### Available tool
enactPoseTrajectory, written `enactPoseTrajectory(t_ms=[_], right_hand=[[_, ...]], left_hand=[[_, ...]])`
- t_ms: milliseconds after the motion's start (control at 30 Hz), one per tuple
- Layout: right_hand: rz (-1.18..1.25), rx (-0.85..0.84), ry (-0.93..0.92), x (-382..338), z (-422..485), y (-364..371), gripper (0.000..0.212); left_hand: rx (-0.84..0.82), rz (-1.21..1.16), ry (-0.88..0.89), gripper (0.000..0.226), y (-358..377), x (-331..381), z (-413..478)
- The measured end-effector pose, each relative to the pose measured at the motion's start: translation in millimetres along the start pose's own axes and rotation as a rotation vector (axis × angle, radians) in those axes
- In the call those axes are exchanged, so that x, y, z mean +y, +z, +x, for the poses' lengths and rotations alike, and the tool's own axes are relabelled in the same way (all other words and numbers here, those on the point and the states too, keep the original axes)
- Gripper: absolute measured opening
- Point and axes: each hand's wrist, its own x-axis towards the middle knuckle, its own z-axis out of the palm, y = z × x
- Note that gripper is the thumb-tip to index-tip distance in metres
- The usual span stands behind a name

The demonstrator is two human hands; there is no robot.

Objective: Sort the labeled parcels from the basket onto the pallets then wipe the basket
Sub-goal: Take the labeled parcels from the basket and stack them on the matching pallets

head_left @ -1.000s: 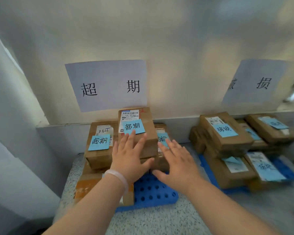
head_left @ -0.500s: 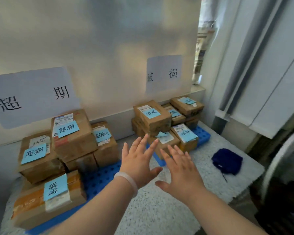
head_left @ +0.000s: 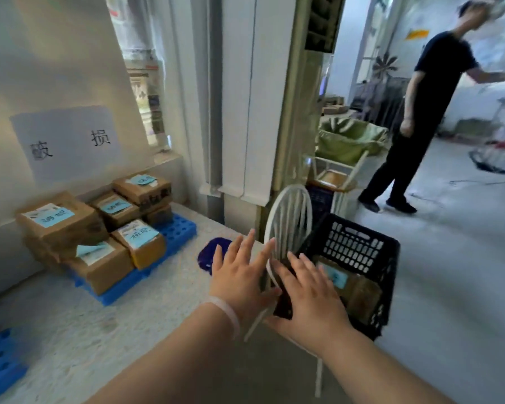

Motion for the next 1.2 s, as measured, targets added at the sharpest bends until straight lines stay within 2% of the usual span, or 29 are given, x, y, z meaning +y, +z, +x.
enactPoseTrajectory(t_ms=[200,433,633,900,1033,1200], right_hand=[[0.018,0.007,0.181,92,-48,-16,0.097],[0.067,-0.013,0.376,160,-70,-7,0.096],[0.113,-0.101,0.508,205,-49,12,0.097],[0.171,-0.22,0.673,266,30,46,0.097],[0.167,-0.2,0.718,293,78,59,0.097],[0.23,-0.294,0.804,319,100,88,0.1]], left_hand=[[-0.089,-0.031,0.146,0.091,39,95,24],[-0.167,-0.046,0.208,0.091,67,144,56],[-0.292,-0.061,0.219,0.09,115,150,104],[-0.452,-0.073,0.225,0.088,176,134,210],[-0.491,-0.065,0.21,0.088,205,122,264],[-0.588,-0.081,0.225,0.089,243,124,294]])
